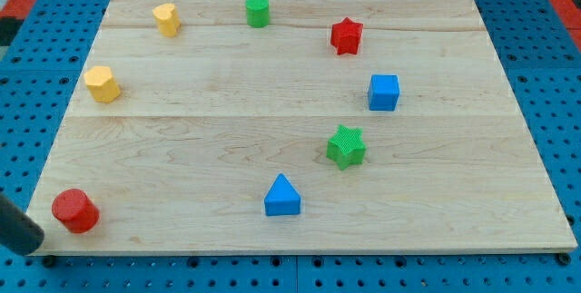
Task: Slightly push the red circle upwards
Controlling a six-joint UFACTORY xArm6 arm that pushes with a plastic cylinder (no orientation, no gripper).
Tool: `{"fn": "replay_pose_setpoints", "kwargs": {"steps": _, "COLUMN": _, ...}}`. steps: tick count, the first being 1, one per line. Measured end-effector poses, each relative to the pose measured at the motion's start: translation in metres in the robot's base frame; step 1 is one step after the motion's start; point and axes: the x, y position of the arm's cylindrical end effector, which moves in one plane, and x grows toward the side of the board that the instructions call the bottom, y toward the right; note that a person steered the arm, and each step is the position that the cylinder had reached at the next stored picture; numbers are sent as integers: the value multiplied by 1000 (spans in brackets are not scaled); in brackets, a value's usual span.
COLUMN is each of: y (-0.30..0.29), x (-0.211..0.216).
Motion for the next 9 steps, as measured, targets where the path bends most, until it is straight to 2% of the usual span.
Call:
{"fn": "replay_pose_setpoints", "kwargs": {"steps": 1, "y": 23, "x": 0}}
{"fn": "replay_pose_setpoints", "kwargs": {"steps": 3, "y": 104, "x": -65}}
{"fn": "replay_pose_setpoints", "kwargs": {"steps": 4, "y": 115, "x": -59}}
{"fn": "replay_pose_setpoints", "kwargs": {"steps": 5, "y": 150, "x": -22}}
{"fn": "replay_pose_setpoints", "kwargs": {"steps": 6, "y": 208, "x": 2}}
{"fn": "replay_pose_setpoints", "kwargs": {"steps": 7, "y": 266, "x": -4}}
{"fn": "replay_pose_setpoints", "kwargs": {"steps": 9, "y": 281, "x": -66}}
